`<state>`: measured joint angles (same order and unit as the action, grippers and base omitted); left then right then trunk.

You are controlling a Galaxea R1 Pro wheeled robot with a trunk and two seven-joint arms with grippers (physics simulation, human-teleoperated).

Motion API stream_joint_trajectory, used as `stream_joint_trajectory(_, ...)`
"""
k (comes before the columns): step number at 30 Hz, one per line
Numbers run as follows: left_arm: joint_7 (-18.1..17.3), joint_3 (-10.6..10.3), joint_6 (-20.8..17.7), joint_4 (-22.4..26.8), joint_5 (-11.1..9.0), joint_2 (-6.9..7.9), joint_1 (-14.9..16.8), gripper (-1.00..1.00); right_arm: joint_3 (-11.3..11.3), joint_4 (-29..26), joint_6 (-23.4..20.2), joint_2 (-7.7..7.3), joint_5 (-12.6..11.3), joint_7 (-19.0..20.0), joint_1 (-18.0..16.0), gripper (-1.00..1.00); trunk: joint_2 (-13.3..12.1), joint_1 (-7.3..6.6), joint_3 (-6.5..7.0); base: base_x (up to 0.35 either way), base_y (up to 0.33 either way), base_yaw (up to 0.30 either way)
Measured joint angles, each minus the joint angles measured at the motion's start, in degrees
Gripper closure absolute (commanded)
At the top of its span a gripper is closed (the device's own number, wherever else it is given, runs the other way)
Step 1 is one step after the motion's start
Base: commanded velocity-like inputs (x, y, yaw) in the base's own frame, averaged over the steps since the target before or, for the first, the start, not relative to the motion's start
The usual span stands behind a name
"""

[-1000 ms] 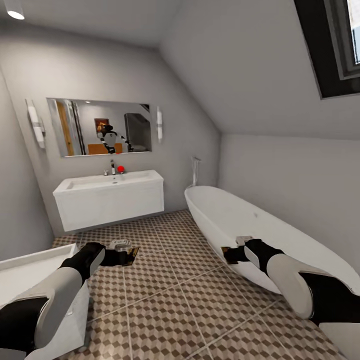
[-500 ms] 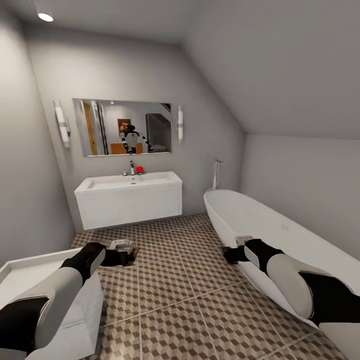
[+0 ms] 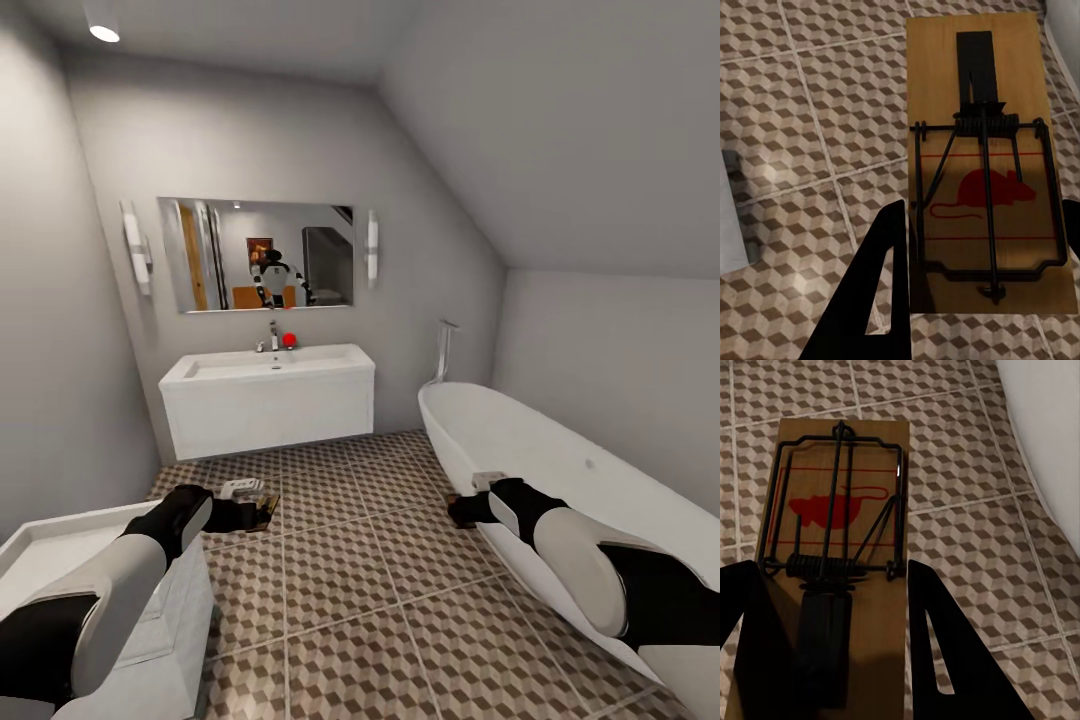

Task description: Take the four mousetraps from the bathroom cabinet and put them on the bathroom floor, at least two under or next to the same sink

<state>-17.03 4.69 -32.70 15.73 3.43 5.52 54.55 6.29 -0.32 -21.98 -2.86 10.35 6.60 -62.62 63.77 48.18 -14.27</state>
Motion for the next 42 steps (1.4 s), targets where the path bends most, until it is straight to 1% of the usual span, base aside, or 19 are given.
stream_joint_trajectory(10,0.0,0.0,0.0,0.0,0.0,0.0,0.0,1.0,0.0,0.0,0.0,0.0,0.0,0.0,0.0,1.0,0.0,-0.01,0.0,0.037,-0.145,0.0)
stream_joint_trajectory(17,0.0,0.0,0.1,0.0,-0.1,-0.11,0.0,1.0,0.0,0.0,0.0,-0.13,0.0,-0.2,0.0,1.0,0.0,0.0,0.0,0.016,-0.039,0.002)
stream_joint_trajectory(36,0.0,0.0,0.1,0.0,-0.1,-0.13,0.0,1.0,0.0,0.0,-0.1,-0.14,0.1,-0.2,0.0,1.0,0.0,0.0,0.0,0.0,-0.001,0.245)
stream_joint_trajectory(42,0.0,0.0,0.1,0.0,-0.1,-0.13,0.0,1.0,0.0,0.0,0.0,-0.13,0.1,-0.2,0.0,1.0,0.0,0.0,0.0,0.0,0.0,0.087)
